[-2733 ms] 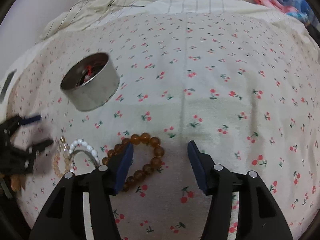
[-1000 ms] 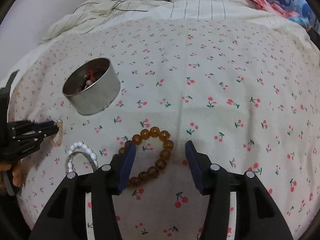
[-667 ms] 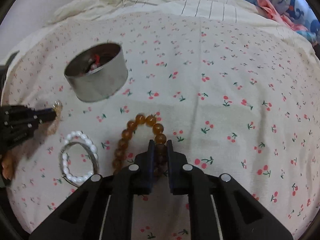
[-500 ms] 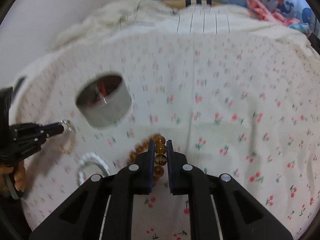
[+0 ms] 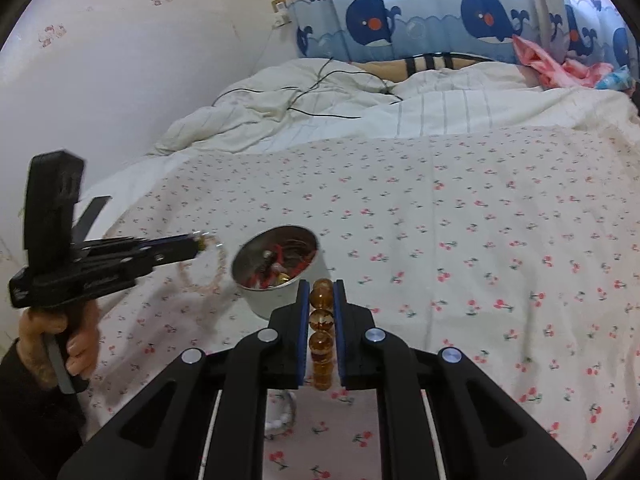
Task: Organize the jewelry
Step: 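Lift both bead bracelets and carry them over the silver tin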
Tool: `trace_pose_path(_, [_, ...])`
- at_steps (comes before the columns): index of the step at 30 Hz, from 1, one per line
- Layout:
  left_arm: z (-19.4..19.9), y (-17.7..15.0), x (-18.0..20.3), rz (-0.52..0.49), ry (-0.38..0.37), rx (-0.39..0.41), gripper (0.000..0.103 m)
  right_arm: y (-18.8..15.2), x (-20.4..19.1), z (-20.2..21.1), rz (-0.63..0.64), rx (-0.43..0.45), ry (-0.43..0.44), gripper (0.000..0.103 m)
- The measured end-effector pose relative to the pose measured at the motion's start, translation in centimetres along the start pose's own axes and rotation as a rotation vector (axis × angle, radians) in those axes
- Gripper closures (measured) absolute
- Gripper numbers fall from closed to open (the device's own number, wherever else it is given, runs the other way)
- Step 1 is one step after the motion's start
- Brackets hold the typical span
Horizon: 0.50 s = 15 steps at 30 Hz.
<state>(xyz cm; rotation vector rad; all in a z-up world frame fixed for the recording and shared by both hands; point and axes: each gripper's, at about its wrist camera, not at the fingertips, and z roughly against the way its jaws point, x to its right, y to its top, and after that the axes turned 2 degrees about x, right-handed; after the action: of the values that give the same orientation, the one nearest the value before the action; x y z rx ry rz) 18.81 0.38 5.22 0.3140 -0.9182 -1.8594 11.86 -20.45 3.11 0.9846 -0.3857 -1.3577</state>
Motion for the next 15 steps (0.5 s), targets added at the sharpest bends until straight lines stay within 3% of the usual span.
trace_pose_path(9, [-2.7, 2.9, 0.7, -0.006, -0.054, -0.008, 0.096, 2.2, -0.4, -0.9, -0.012, 0.028, 0.060, 0.091])
trace_pose_path(15, [-4.3, 2.9, 0.7, 0.012, -0.077, -0.027, 0.096, 2.7, -0.3, -1.5, -0.026, 0.020, 0.078, 0.091])
